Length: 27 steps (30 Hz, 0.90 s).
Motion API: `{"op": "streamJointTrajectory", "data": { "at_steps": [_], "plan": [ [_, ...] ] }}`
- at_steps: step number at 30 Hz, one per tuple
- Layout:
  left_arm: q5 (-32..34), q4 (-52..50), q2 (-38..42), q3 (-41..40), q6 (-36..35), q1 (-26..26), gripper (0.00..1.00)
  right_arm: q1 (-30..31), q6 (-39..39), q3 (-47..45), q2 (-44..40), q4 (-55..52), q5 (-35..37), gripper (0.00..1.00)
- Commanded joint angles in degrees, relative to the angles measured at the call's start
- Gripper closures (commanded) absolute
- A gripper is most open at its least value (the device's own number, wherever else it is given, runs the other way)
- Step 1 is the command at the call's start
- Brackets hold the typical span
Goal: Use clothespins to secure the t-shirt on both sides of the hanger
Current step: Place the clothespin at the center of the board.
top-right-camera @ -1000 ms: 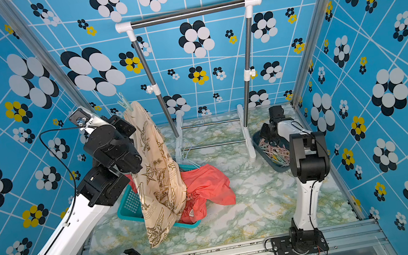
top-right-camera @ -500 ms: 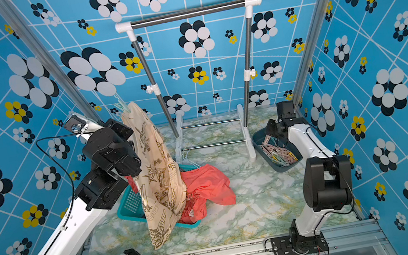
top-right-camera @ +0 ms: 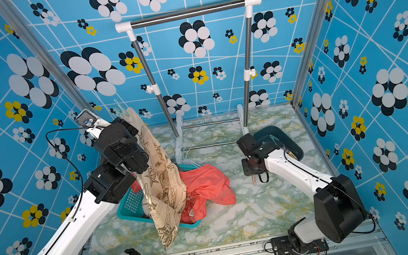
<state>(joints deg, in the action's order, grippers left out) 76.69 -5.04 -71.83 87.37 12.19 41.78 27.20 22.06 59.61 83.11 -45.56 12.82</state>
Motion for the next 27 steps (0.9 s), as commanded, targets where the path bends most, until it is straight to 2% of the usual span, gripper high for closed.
{"op": "streamJointTrajectory", "data": {
  "at_steps": [1, 8, 12, 17, 18, 21, 27],
  "plan": [
    [-3.5, 3.2, 2.0, -1.4, -1.7, 0.0, 1.00, 3.0, 2.3, -1.6, 4.0, -3.6, 5.0, 1.00],
    [-6.0, 2.8, 2.4, -2.2, -2.2, -0.1, 1.00, 4.2, 5.2, -5.0, 8.1, 4.0, 0.1, 1.00],
    [-1.2, 1.3, 1.4, -1.5, 0.3, 0.1, 1.00, 4.2, 6.8, -6.7, 8.1, 6.7, -0.6, 0.99],
    [1.7, -5.0, 0.3, 2.2, 7.7, 0.1, 1.00, 4.1, 7.6, -8.3, 4.5, 6.4, -1.4, 0.61],
    [1.5, -5.8, 0.5, 2.4, 9.8, 0.1, 1.00, 4.1, 7.7, -8.5, 3.6, 6.1, -1.4, 0.57],
    [-0.7, -5.6, 1.8, 1.5, 14.2, 0.0, 1.00, 3.9, 8.1, -9.5, 0.9, 5.9, -2.9, 0.50],
    [-4.4, 6.1, 4.5, -6.3, 13.3, -0.5, 1.00, 2.8, 10.3, -15.4, -2.4, 10.8, -12.0, 0.48]
  ]
}}
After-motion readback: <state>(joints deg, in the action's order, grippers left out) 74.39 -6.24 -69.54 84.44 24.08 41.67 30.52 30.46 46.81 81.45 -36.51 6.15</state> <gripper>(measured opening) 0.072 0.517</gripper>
